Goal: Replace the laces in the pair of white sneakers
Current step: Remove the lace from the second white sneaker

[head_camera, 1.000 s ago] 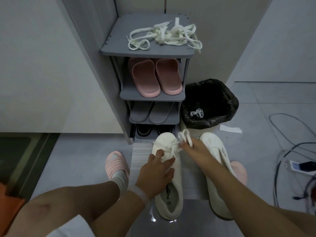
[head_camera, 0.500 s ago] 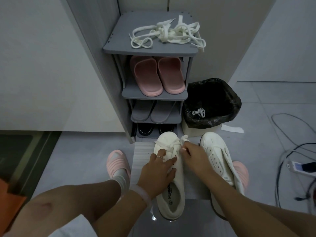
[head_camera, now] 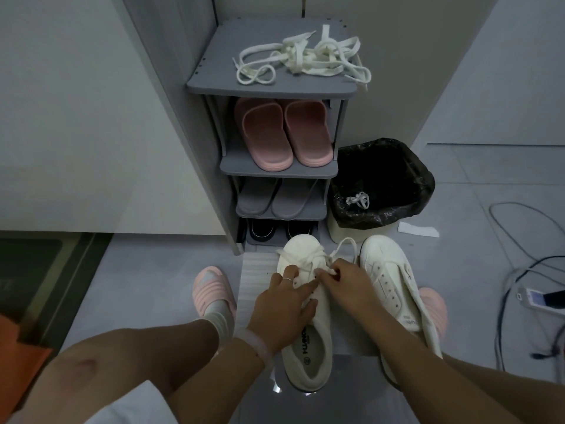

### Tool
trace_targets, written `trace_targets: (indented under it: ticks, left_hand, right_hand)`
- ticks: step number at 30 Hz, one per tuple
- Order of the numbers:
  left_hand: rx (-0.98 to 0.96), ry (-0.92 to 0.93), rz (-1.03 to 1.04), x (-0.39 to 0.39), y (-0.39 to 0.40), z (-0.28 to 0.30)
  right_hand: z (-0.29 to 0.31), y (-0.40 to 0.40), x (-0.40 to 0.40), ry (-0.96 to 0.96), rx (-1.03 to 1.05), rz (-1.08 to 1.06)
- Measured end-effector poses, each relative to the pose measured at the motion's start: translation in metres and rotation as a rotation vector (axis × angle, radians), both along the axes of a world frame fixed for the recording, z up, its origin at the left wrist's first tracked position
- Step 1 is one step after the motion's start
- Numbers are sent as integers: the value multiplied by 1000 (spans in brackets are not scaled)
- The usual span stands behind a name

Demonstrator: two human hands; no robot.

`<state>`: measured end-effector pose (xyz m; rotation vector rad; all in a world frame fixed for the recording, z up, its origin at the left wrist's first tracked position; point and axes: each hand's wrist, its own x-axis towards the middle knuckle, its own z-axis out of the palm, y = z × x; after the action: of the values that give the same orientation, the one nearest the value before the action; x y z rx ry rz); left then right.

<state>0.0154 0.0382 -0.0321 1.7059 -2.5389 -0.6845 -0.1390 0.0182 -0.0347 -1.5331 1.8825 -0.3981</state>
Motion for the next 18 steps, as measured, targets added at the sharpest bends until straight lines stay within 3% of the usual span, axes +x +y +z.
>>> trace_targets:
  ticks: [8,18]
  left_hand:
    - [0,8,-2,0,-1,-1]
    - [7,13,5,0,0,1]
  right_hand:
    - [3,-9,4,-29,-65,90]
    - [9,2,-3,-412,-18,-97]
